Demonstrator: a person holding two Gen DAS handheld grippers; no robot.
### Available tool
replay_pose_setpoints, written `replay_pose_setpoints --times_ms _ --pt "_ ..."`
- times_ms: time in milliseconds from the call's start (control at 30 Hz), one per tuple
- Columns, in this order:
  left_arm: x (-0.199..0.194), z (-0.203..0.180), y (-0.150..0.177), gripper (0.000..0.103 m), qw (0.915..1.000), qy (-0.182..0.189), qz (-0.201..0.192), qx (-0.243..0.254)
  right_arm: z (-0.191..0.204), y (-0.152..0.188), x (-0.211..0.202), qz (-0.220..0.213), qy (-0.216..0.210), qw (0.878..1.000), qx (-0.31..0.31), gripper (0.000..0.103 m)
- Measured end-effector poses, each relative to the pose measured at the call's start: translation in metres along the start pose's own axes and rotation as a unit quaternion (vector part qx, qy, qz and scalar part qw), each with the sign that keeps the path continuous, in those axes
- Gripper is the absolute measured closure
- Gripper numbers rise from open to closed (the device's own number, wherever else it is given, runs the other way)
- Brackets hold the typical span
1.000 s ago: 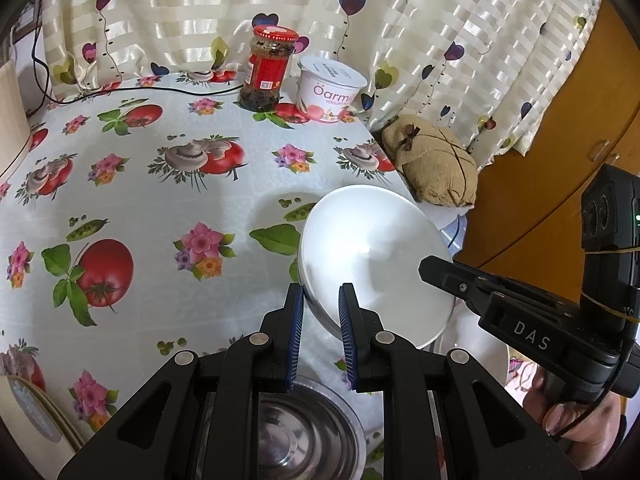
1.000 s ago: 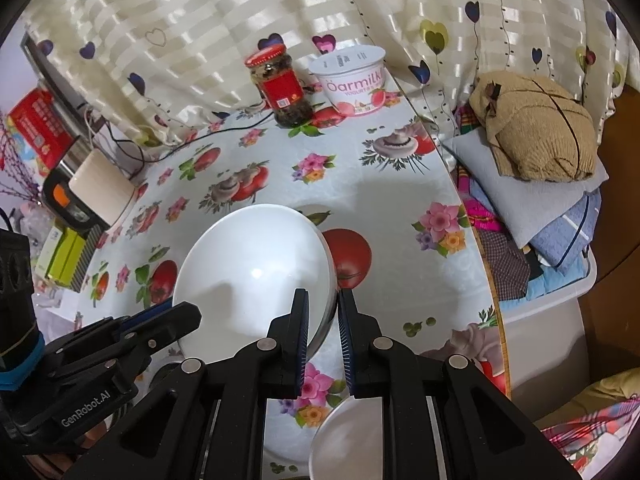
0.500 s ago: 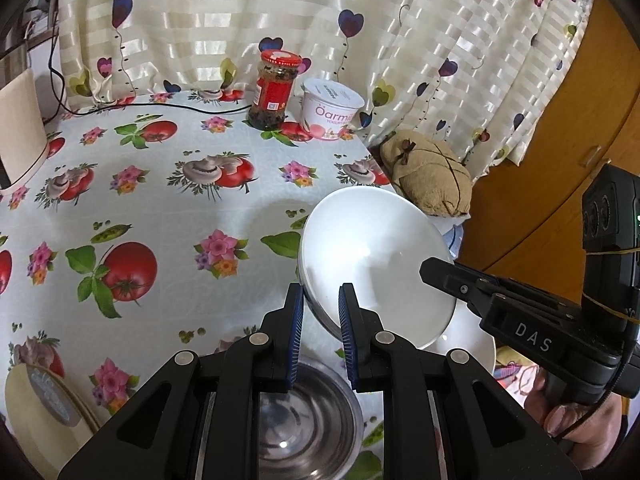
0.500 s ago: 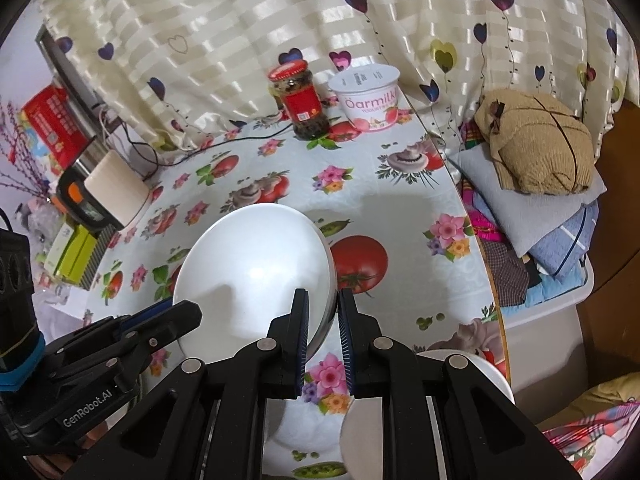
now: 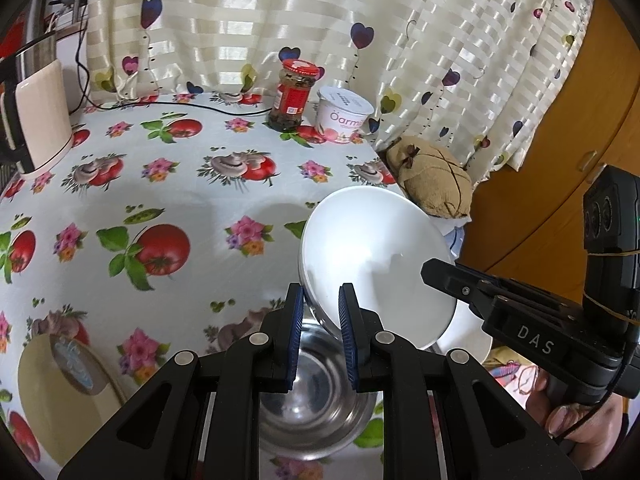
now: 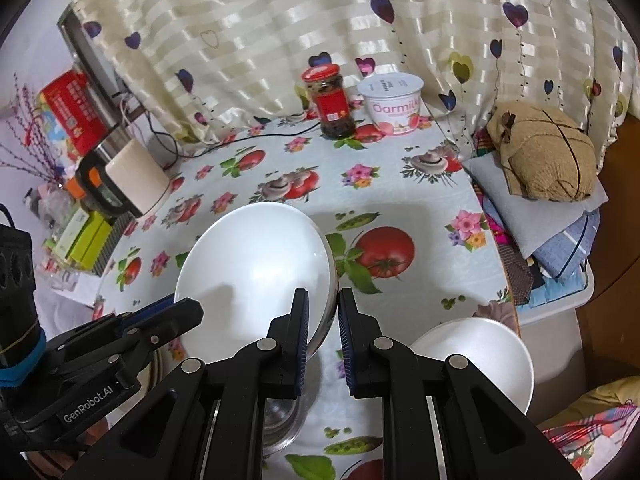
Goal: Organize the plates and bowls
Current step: 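Lower the held white bowl into the steel bowl with the right gripper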
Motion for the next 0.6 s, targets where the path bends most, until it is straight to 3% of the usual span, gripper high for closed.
replay_pose_setpoints --times_ms 600 --pt "-0.015 0.028 0.036 0.084 0.9995 -0.017 0.020 -0.016 0.032 0.034 0.009 0.031 -0.013 0.999 -0.011 0.088"
Point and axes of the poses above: each gripper's, at about its wrist camera, not at the fingertips, and x roughly the way its jaws point, z to its left, y to its underside, the point moved 1 cm from there along x, roughly the way its jaws point, and after that the axes turned 10 degrees about -y, right-handed, at the moved point
